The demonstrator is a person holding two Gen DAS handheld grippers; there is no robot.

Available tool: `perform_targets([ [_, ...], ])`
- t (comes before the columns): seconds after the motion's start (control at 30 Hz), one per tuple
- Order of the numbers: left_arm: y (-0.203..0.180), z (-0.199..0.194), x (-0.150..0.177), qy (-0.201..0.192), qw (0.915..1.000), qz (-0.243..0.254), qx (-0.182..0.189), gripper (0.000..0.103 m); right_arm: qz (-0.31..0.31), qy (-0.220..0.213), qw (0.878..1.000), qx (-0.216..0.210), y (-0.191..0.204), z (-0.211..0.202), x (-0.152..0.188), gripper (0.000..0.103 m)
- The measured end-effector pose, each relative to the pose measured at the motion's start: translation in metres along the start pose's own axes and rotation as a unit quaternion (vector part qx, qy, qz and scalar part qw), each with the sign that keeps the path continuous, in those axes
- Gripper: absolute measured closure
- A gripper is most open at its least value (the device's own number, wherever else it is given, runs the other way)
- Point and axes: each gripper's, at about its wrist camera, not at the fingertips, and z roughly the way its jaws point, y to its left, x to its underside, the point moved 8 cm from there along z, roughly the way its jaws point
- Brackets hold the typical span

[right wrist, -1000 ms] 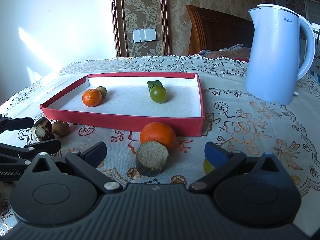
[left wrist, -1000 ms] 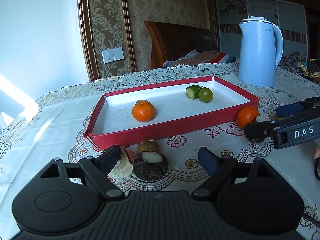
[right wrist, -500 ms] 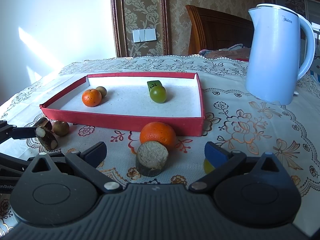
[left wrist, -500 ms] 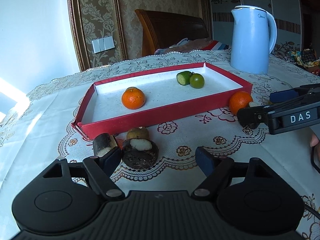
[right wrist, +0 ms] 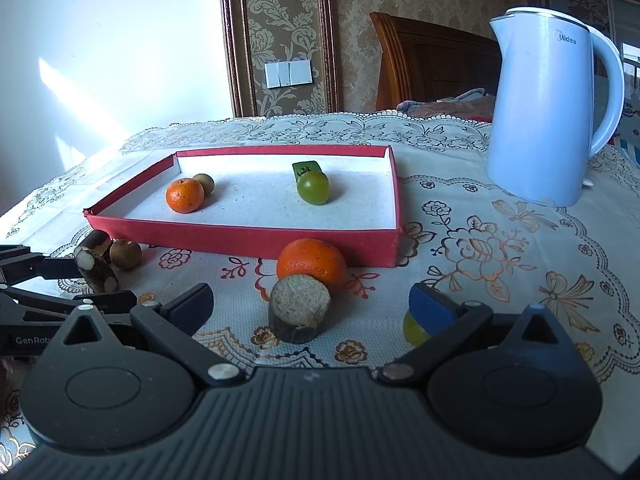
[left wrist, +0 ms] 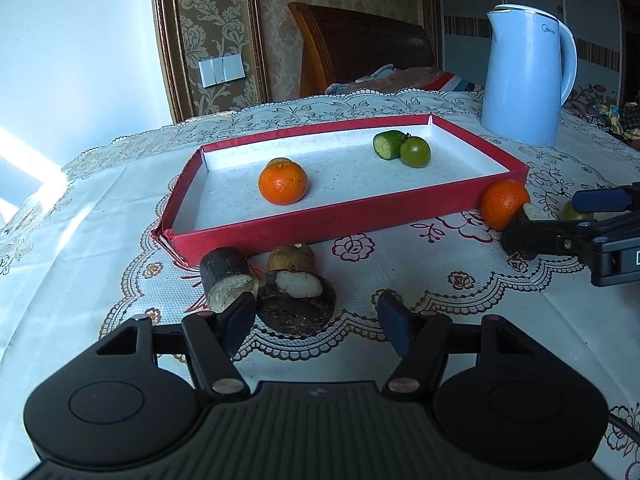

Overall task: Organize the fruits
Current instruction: 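Close the right gripper on the brown cylinder slice while the left grasps the eggplant chunk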

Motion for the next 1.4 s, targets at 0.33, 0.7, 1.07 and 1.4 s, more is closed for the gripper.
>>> perform_targets([
  [0.33,0.001,0.000,0.001,0.002,1.0000,-0.004,0.002,0.035,-0.018,0.005,1.000,0.002,0.005,-0.001,0.004,0.000],
  [0.7,0.001,0.000,0.001,0.002,1.0000,-0.006,0.003,0.035,-0.039,0.019,0.999,0.010,0.012,0.006,0.005,0.000],
  [1.07,0.003,0.001,0.002,0.006,0.9999,-0.011,0.003,0.033,-0.043,0.024,0.999,0.014,0.013,0.009,0.004,0.000],
  [1.4,0.008,-0.002,0.001,-0.002,0.9997,-0.025,-0.001,0.034,-0.007,0.059,0.998,-0.005,0.007,0.022,0.007,0.031],
])
